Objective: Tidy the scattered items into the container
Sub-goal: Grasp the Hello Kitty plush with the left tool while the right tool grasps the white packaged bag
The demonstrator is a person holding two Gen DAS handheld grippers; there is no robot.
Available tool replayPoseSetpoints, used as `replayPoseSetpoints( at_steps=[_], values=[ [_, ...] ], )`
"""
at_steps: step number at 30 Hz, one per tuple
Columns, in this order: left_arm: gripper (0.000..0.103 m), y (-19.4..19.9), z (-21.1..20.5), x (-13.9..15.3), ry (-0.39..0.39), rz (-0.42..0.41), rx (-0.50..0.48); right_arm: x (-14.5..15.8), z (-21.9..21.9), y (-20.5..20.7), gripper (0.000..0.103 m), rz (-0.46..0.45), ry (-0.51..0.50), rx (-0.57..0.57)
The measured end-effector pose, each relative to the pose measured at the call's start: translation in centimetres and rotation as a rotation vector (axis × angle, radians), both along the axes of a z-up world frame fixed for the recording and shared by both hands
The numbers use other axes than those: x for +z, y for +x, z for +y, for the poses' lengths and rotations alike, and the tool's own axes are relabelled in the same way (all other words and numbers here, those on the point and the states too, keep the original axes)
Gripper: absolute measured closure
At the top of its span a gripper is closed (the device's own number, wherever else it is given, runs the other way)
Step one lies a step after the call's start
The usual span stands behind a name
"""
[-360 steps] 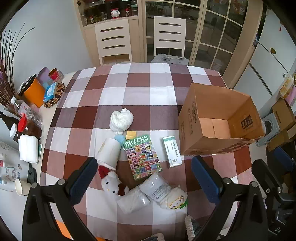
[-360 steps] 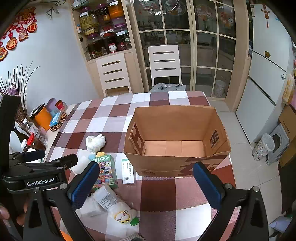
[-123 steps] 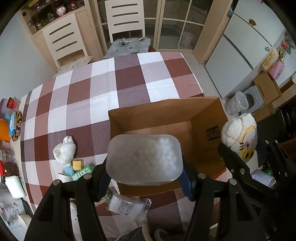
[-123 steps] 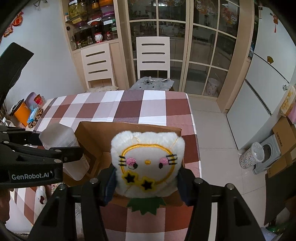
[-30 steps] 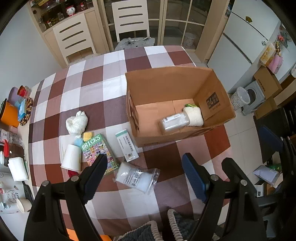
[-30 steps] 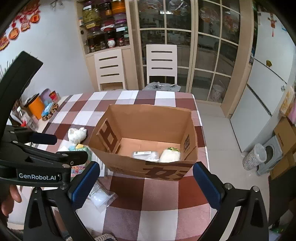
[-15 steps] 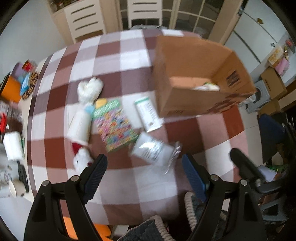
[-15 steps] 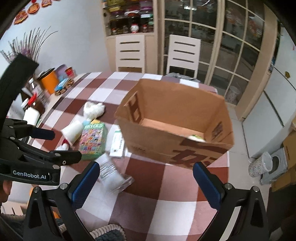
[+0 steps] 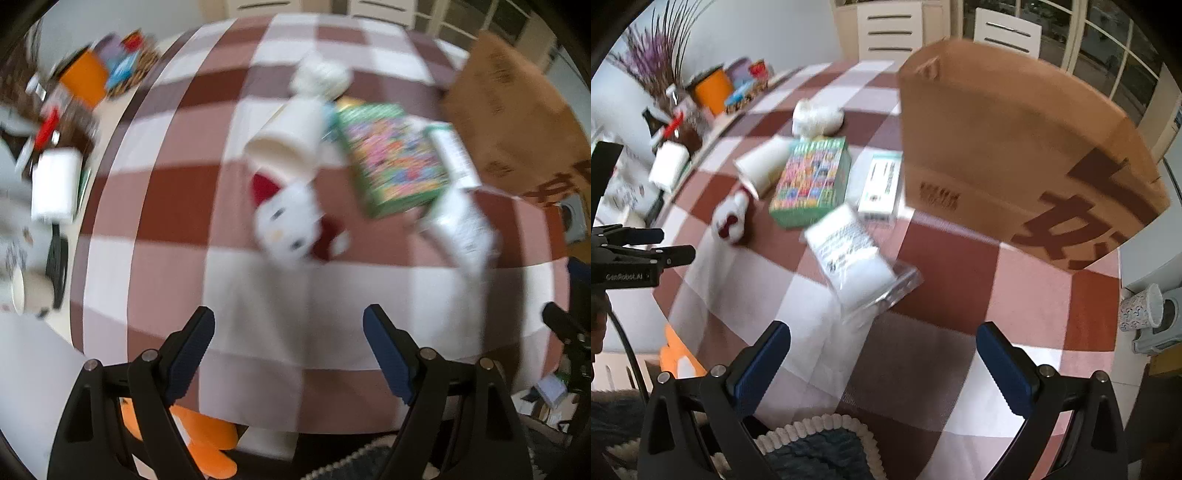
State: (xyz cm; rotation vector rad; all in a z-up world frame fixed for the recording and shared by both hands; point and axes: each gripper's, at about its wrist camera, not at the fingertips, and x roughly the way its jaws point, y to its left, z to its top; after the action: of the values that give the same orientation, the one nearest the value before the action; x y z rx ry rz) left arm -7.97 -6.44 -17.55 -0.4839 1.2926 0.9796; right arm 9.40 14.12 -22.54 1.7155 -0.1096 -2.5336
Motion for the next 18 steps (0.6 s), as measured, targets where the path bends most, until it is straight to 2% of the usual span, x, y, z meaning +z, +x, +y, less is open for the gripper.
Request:
replayPoseSetpoints(
  at_steps=[5,12,14,16,17,18],
  values=[
    [0.019,-0.8,1.7,-2.0,-0.026,-0.088,0.018,-1.0,-1.8,-0.3,0.000,0.001,0.050,0.036],
    [0.019,2.1,4.0,-2.7,0.009,-0.179,-0.029,-1.7,-2.6,-0.6,0.000,-0.011,0.098,0.050],
    [0.019,2.7,5.1,-3.7,0.002,-0.168,-0.033,-1.9,-2.4,-0.7,0.000,-0.018,0.105,0.044],
    [0.027,2.9,6.0,-4.8,-0.006,-0.138,-0.037,-2.0,-2.5,-0.8,0.000,-0.019,0.111,0.043],
    [0.044,2.6,6.2,-5.3,-0.012,-0.127,-0.043,-2.1,-2.6,-0.9,0.000,-0.016,0.116,0.045],
    [0.047,2.3,6.3,-5.5,-0.019,-0.121,-0.049,-2.2,-2.7,-1.1,0.000,-0.010,0.120,0.051]
  ],
)
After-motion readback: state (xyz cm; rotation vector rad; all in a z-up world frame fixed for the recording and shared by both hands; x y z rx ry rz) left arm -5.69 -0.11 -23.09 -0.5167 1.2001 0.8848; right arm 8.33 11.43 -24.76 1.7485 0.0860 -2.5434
